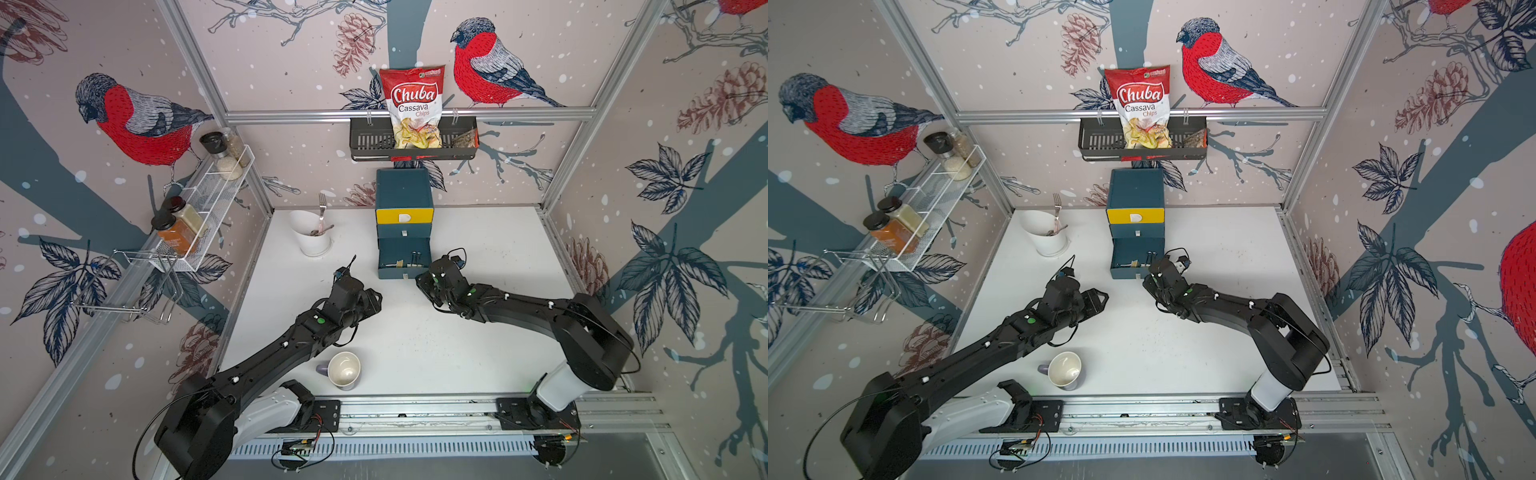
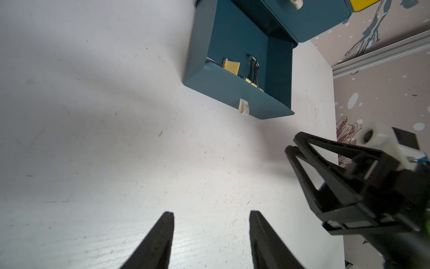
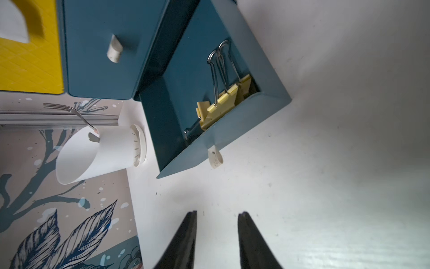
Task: Put the binder clips in the drawer according to color
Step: Close the drawer in the storage box.
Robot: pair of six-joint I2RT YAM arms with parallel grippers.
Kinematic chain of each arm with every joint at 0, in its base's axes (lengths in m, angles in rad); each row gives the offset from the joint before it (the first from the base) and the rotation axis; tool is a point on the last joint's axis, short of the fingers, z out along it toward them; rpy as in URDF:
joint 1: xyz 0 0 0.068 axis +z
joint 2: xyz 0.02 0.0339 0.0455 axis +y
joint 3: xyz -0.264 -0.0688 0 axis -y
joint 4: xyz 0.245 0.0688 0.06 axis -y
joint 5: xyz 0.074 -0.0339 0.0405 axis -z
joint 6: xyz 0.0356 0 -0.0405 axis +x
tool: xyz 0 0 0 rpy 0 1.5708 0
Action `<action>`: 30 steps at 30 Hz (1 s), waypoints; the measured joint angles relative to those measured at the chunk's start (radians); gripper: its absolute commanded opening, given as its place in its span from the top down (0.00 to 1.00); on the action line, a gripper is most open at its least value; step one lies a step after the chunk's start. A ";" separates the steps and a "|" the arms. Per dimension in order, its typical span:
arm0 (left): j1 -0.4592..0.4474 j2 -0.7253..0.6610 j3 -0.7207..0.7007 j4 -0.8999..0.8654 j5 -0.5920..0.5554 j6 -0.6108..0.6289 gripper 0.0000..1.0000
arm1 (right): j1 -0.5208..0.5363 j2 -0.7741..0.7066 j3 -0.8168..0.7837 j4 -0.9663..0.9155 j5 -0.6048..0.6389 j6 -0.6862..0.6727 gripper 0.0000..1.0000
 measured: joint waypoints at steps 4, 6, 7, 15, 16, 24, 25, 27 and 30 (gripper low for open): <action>0.004 -0.031 -0.006 -0.005 0.000 0.000 0.44 | -0.024 0.070 -0.060 0.153 -0.032 -0.048 0.70; 0.005 -0.048 -0.011 -0.006 0.000 0.000 0.44 | -0.035 0.102 -0.075 0.227 -0.047 -0.063 0.73; 0.006 -0.057 -0.015 -0.009 0.000 0.000 0.44 | -0.039 0.116 -0.081 0.266 -0.053 -0.067 0.74; 0.008 -0.116 -0.047 -0.046 0.000 -0.007 0.44 | -0.057 0.223 -0.076 0.496 -0.049 -0.101 0.77; 0.008 -0.126 -0.054 -0.050 -0.001 -0.008 0.44 | -0.064 0.238 -0.075 0.520 -0.048 -0.101 0.78; 0.009 -0.216 -0.078 -0.087 -0.023 -0.016 0.44 | -0.108 0.309 -0.026 0.636 -0.050 -0.100 0.79; 0.010 -0.225 -0.078 -0.095 -0.026 -0.017 0.44 | -0.113 0.322 -0.013 0.650 -0.052 -0.100 0.79; 0.011 -0.237 -0.080 -0.106 -0.027 -0.018 0.43 | -0.123 0.351 0.016 0.670 -0.055 -0.094 0.79; 0.011 -0.255 -0.080 -0.124 -0.029 -0.018 0.43 | -0.135 0.398 0.064 0.696 -0.066 -0.088 0.79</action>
